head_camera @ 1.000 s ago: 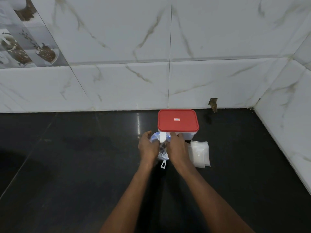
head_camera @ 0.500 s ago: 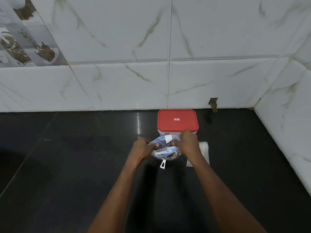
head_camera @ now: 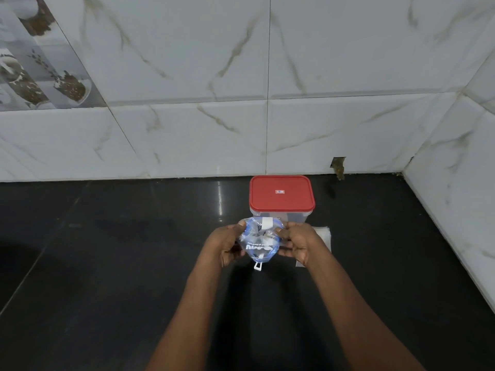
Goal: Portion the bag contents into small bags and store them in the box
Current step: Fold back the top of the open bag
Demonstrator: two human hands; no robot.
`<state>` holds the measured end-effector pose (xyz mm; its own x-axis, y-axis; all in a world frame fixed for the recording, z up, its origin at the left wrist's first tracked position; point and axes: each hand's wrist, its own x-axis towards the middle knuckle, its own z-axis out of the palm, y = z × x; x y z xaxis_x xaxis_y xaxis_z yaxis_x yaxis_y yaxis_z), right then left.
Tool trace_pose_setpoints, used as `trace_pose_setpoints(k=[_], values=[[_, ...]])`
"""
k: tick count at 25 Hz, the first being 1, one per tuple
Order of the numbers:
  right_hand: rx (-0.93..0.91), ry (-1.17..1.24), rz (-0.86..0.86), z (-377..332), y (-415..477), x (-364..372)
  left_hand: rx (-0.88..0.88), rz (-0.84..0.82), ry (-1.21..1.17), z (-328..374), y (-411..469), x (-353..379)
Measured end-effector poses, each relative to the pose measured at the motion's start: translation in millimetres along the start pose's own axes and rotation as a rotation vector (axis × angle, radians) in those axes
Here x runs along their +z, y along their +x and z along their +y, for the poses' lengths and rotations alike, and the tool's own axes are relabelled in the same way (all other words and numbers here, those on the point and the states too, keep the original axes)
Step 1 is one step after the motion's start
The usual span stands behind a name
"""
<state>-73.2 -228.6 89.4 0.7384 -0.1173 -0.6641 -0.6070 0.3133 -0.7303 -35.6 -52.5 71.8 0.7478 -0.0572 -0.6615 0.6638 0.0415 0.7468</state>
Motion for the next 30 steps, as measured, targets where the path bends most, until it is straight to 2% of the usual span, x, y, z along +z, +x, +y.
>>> trace_pose_setpoints(k=[4,8,10,16,20,25,30], values=[[-0.064,-0.047,0.038,3,0,0,-0.016,0.039,-0.163,0,5,-2],[-0.158,-0.06,0.207,13,9,1,-0.122,0.086,-0.362,4,4,-1],[-0.137,0.014,0.24,17,14,3,-0.176,0.074,-0.427,2,3,2],[0.158,0.434,0.027,6,10,3,-0.257,-0.017,-0.458,-6,0,-1],[0.321,0.511,-0.046,2,9,-3,-0.32,-0.032,-0.404,-6,-1,-9],[0.321,0.466,-0.124,9,14,-1,-0.383,-0.068,-0.476,0,-7,-10],[0.247,0.424,-0.221,15,16,-4,-0.218,0.018,-0.533,-5,4,-11]])
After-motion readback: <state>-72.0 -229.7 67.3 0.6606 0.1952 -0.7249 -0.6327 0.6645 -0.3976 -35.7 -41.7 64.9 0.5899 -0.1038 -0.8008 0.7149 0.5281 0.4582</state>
